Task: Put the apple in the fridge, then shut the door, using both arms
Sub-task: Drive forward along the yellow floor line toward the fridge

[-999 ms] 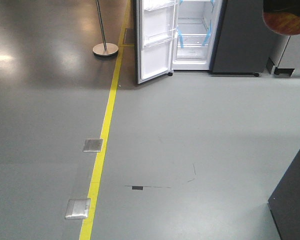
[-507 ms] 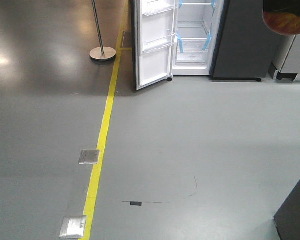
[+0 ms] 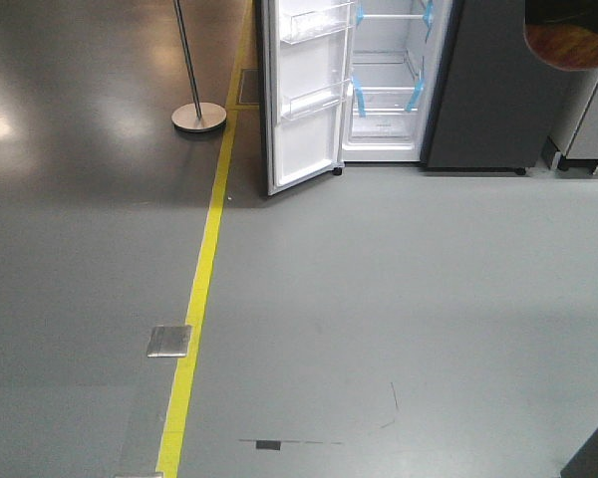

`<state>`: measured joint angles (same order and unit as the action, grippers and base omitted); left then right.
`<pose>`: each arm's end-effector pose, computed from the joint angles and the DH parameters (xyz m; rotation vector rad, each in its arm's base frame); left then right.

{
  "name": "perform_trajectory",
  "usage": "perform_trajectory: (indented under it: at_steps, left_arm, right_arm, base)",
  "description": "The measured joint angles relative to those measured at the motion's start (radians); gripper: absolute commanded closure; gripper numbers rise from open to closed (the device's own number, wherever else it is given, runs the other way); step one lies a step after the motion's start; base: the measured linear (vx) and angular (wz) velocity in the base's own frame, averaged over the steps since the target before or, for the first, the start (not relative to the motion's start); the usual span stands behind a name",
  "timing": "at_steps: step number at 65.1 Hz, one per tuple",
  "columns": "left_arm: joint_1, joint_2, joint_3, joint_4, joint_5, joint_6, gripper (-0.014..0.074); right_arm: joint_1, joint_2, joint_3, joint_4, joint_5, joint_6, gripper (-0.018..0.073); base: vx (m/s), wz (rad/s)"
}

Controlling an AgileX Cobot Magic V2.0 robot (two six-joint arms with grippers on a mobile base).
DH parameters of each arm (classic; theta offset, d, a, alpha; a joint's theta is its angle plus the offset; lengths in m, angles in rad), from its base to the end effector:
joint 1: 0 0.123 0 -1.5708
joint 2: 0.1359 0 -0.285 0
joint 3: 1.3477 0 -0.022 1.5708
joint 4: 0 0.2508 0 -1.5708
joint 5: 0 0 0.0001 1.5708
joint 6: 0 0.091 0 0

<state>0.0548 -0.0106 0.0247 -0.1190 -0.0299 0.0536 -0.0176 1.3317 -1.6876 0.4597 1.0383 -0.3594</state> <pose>0.0562 0.0034 0.2081 -0.0910 1.4652 -0.0060 0.2602 0.0302 0.4901 -0.3308 2.0622 0.3352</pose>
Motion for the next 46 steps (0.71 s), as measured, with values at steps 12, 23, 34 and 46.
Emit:
perform_trajectory:
  at_steps: [12,23,34,46]
  left_arm:
    - [0.0,0.0,0.0,0.0,0.0,0.0,0.0603]
    - [0.0,0.0,0.0,0.0,0.0,0.0,0.0603]
    - [0.0,0.0,0.0,0.0,0.0,0.0,0.0603]
    - [0.0,0.0,0.0,0.0,0.0,0.0,0.0603]
  right_arm:
    - [0.0,0.0,0.0,0.0,0.0,0.0,0.0298]
    - [0.0,0.0,0.0,0.0,0.0,0.0,0.0298]
    - [0.0,0.0,0.0,0.0,0.0,0.0,0.0298]
    - [0.0,0.0,0.0,0.0,0.0,0.0,0.0298]
  base:
    - [0.21,0.0]
    - [0.2,0.0]
    - [0.2,0.0]
    - [0.19,-0.01]
